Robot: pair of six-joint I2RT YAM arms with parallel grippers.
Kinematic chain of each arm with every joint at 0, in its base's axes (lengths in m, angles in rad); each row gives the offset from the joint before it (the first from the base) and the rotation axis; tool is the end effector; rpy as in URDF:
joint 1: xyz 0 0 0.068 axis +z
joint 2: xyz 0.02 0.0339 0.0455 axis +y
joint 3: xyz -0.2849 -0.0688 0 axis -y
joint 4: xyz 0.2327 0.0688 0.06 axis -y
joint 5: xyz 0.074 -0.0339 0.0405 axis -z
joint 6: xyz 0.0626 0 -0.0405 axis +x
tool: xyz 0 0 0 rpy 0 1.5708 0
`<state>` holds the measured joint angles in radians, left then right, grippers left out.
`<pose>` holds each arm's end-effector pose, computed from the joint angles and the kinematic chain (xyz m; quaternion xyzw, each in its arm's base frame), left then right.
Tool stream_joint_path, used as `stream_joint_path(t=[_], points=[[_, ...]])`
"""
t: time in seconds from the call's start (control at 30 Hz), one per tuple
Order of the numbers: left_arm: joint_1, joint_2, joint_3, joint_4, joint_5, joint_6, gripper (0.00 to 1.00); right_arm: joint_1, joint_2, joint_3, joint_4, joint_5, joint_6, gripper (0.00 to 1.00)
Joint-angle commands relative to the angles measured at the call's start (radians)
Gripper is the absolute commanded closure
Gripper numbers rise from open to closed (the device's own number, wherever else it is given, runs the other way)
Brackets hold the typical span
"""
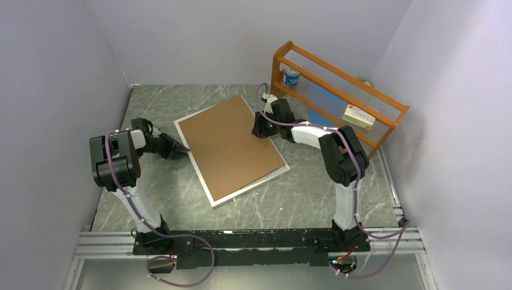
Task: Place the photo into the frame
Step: Place the photo frame item in the photo frame.
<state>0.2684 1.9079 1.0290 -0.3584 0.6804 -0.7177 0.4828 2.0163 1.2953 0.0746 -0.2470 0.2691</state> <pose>0.3470 0.0546 0.1256 -0.3912 0.8451 -0.3556 0.0792 0.4045 0.2293 0.1809 -0.1493 0.8773 0.2650 0.3711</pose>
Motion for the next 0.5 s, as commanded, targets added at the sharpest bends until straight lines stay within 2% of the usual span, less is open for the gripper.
stream_joint_path(t=[0.0, 0.13, 0.27, 0.47], points=[[-0.009, 0.037, -0.008, -0.043, -0.054, 0.043, 0.67, 0.022, 0.007, -0.005, 0.166, 0.011, -0.095, 0.5], [-0.009, 0.037, -0.009, -0.049, -0.056, 0.051, 0.66, 0.022, 0.043, 0.054, 0.129, 0.049, -0.119, 0.41], [-0.009, 0.035, -0.01, -0.053, -0.055, 0.053, 0.63, 0.023, 0.067, 0.095, 0.071, 0.083, -0.119, 0.28], [-0.009, 0.019, -0.009, -0.057, -0.058, 0.055, 0.5, 0.032, 0.024, 0.125, -0.051, 0.178, -0.06, 0.14]])
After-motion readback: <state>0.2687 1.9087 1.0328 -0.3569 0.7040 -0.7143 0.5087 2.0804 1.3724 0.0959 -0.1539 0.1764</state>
